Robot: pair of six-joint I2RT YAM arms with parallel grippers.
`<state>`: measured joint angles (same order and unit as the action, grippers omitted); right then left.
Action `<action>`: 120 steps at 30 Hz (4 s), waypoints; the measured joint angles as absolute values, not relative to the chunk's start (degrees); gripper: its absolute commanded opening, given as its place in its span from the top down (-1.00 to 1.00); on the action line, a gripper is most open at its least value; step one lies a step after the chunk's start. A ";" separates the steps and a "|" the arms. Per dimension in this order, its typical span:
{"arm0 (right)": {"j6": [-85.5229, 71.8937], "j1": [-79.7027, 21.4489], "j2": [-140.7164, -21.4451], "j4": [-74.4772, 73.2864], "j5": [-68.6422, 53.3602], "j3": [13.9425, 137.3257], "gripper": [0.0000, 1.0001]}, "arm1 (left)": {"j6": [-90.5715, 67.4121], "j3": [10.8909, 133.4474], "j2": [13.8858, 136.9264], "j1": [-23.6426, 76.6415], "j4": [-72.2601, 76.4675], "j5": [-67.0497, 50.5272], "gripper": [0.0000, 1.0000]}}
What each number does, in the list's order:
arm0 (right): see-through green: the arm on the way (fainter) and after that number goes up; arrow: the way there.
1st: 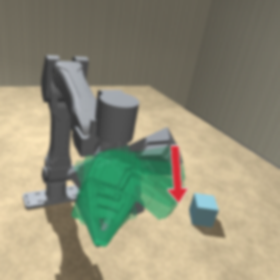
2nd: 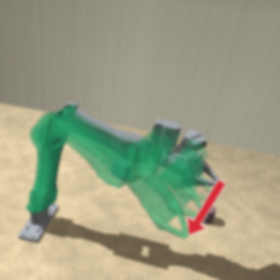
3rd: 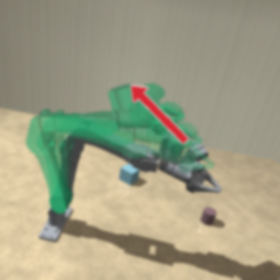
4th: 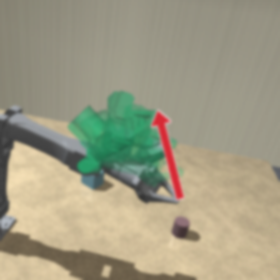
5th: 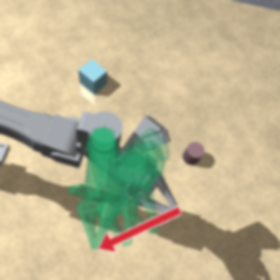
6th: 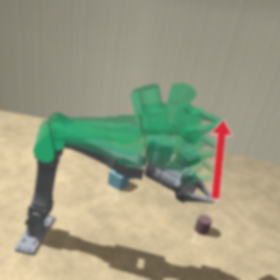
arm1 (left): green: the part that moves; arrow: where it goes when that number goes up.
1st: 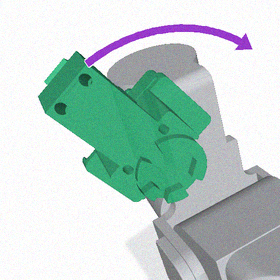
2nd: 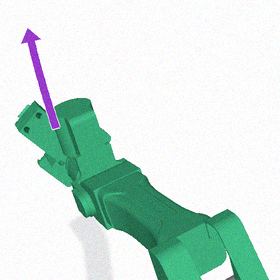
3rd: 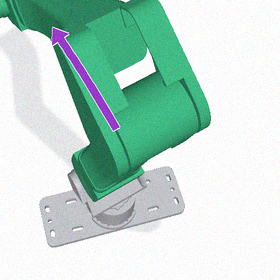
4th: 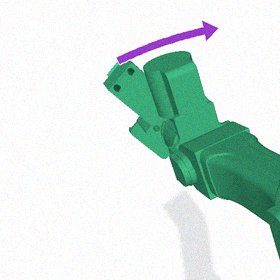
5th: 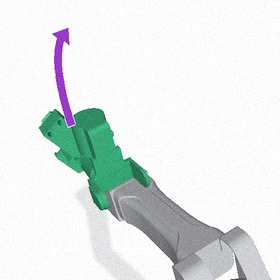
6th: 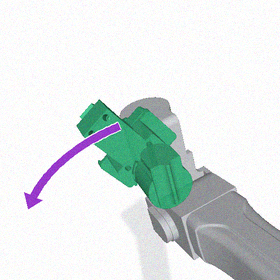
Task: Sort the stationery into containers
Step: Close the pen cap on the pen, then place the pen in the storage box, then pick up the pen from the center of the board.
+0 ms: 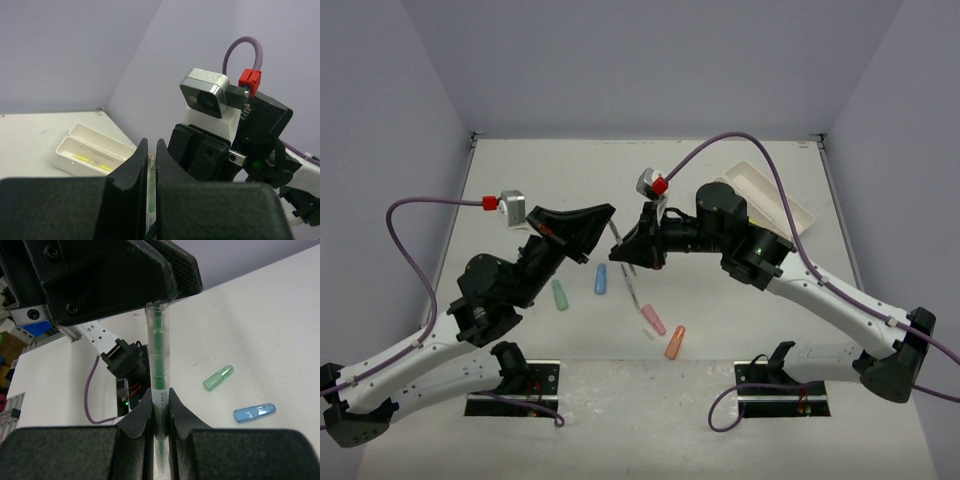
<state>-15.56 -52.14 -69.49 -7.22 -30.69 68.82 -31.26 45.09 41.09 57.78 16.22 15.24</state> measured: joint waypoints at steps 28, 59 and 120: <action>-8.08 -47.89 -78.81 -17.02 -28.69 79.53 1.00 | -38.33 44.69 41.18 57.84 8.14 26.24 -1.00; 17.81 -16.86 -97.03 -23.87 17.61 70.19 0.39 | -35.30 54.05 36.44 59.07 -35.72 34.81 -1.00; -30.05 -55.72 -120.00 -39.69 7.76 87.89 1.00 | -43.79 51.68 27.77 59.07 -52.12 50.76 -1.00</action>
